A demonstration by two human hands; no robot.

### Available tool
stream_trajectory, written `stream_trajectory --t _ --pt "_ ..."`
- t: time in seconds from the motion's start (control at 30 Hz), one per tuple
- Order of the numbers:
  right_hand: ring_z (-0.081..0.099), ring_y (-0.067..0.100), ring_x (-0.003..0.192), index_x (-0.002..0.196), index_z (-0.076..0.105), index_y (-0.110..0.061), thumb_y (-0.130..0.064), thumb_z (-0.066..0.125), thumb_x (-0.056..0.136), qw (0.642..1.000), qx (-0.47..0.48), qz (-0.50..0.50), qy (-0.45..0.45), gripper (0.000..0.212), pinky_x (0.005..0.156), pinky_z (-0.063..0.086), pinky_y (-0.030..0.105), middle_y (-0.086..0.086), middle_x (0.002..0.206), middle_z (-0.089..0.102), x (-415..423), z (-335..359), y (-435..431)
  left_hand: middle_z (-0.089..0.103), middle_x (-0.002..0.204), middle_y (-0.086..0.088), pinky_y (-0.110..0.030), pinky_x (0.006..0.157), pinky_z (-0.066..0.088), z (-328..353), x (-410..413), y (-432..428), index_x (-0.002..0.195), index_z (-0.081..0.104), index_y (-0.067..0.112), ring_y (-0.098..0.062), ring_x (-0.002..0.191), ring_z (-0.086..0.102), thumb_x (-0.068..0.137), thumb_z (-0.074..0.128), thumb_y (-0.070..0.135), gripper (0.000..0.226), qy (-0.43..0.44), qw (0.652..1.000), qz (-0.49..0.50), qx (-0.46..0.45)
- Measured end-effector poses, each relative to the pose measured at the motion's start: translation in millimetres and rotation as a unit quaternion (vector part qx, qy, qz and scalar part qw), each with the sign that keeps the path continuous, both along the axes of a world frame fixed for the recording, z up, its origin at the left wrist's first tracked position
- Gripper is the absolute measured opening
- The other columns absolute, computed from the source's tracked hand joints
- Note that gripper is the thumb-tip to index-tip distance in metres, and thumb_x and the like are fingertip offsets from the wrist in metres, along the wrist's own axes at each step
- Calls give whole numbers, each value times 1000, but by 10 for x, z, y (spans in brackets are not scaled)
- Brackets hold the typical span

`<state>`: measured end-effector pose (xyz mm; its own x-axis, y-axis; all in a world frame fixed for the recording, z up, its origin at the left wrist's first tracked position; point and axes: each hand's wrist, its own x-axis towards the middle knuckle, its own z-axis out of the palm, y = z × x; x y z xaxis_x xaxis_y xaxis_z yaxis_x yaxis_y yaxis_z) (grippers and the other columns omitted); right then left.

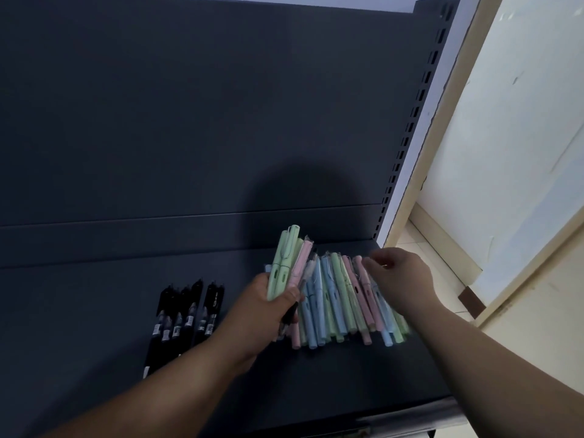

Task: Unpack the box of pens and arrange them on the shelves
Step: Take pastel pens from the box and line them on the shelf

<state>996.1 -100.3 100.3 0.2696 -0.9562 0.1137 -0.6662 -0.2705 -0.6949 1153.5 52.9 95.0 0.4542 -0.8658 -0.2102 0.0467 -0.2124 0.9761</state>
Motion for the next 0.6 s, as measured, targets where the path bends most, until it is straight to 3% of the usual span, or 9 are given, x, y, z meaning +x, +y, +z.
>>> stream_trajectory --t 0.07,0.17,0.23,0.37,0.47,0.6 --pt "67 14 82 97 72 -22 -41 64 88 985 114 67 -115 22 78 57 35 -5 88 72 115 92 217 71 96 -2 -17 45 43 35 -27 4 109 54 26 -4 62 61 95 55 24 14 11 1000 -14 -9" --pt "70 17 88 103 69 -12 -43 65 87 906 333 156 -211 35 80 57 34 3 96 74 315 108 502 67 86 -6 -19 44 43 79 -90 -18 113 54 23 -3 51 57 96 55 24 17 16 999 -36 -33" --pt "69 14 83 100 69 -6 -41 65 88 892 351 168 -229 37 74 53 30 4 96 75 391 54 560 64 84 -10 -26 44 44 93 -106 -26 115 53 18 -8 49 56 96 54 23 20 39 996 -59 -51" --pt "65 15 80 101 67 -4 -35 61 93 896 343 140 -245 33 70 47 30 8 98 75 414 -6 572 66 93 -8 -35 59 51 86 -54 9 114 58 22 -16 60 57 91 58 30 24 87 991 -97 -40" --pt "65 20 78 93 65 -8 -29 55 97 882 365 116 -274 24 69 49 33 11 91 74 432 -10 614 66 76 1 -34 64 51 68 -50 37 112 59 19 -15 58 56 90 58 28 23 121 988 -98 -21" --pt "66 28 85 102 63 0 -32 54 96 878 368 96 -290 33 84 54 46 21 98 70 461 -1 628 64 66 1 -32 66 52 46 -27 55 110 61 12 -13 58 57 96 52 17 17 174 981 -90 5"
